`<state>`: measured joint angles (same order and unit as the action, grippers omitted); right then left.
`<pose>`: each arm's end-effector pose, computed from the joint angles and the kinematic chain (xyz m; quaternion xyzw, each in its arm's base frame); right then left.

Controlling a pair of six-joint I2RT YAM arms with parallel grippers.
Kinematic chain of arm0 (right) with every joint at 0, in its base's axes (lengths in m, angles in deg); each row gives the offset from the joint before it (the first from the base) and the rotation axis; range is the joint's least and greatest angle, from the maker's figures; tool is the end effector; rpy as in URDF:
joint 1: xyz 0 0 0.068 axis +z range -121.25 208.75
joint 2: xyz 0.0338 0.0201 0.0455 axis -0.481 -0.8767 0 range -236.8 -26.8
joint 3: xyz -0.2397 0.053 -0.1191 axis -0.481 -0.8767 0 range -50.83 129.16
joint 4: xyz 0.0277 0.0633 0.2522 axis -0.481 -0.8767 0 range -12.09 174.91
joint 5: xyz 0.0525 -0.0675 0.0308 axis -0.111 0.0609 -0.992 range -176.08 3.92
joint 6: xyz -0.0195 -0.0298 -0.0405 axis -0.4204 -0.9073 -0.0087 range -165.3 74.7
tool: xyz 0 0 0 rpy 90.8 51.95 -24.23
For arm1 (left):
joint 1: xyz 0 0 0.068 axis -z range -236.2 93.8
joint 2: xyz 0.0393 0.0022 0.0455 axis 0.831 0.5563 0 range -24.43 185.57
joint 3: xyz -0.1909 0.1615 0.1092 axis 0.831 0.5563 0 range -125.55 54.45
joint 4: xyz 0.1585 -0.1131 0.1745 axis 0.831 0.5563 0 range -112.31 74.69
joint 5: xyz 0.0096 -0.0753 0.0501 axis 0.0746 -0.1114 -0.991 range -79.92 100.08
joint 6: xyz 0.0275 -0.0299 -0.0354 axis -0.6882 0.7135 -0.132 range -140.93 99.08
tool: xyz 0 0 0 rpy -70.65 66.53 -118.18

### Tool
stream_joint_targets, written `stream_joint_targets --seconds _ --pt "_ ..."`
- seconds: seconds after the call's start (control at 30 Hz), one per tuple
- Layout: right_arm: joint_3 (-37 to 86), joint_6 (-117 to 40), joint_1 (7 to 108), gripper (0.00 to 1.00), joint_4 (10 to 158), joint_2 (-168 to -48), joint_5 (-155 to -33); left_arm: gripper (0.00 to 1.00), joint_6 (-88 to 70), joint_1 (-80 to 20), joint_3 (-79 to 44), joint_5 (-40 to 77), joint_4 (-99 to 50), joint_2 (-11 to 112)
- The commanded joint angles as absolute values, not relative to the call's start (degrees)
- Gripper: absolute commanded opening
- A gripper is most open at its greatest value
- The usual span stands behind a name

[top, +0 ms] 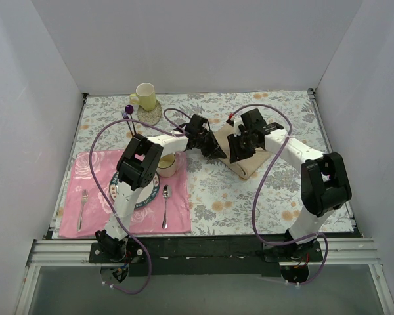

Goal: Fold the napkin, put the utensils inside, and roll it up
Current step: Roll the napkin with the utensil

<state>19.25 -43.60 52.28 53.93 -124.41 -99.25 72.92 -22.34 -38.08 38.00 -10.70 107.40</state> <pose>0.3238 0.1497 0.2226 -0.2116 0.9329 0.1667 0.2390 0.3978 -0.2870 0.1196 0.3872 -0.8324 0.3916 0.0611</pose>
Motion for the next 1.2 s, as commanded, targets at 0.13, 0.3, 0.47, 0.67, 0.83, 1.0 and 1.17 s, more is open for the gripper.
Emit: stream_joint_targets --seconds 0.13,0.3,0.47,0.67,0.83,1.0,1.17 --pt "21.41 -43.45 52.74 0.37 57.84 -128.84 -96.10 0.00 69.78 -23.07 -36.96 31.08 -3.68 110.92" --pt "21.94 -43.54 52.74 0.26 58.27 -132.27 -97.06 0.00 69.95 -23.07 -37.05 31.43 -3.77 110.92" --pt "20.62 -42.84 52.66 0.21 59.60 -134.81 -93.74 0.00 68.90 -23.07 -37.40 31.53 -3.51 110.04" --pt "17.64 -41.78 52.66 0.09 59.24 -135.70 -91.53 0.13 64.42 -23.16 -43.89 33.45 -0.61 108.03" --pt "16.84 -41.69 52.39 0.07 59.33 -136.84 -92.23 0.41 62.92 -24.73 -49.08 34.43 2.47 104.78" --pt "16.49 -41.69 52.31 0.06 59.86 -137.02 -92.67 0.41 62.92 -26.05 -47.78 30.39 6.95 99.85" --pt "16.40 -41.78 52.39 0.05 60.56 -137.37 -93.20 0.27 64.06 -26.23 -41.98 27.75 6.08 96.69"
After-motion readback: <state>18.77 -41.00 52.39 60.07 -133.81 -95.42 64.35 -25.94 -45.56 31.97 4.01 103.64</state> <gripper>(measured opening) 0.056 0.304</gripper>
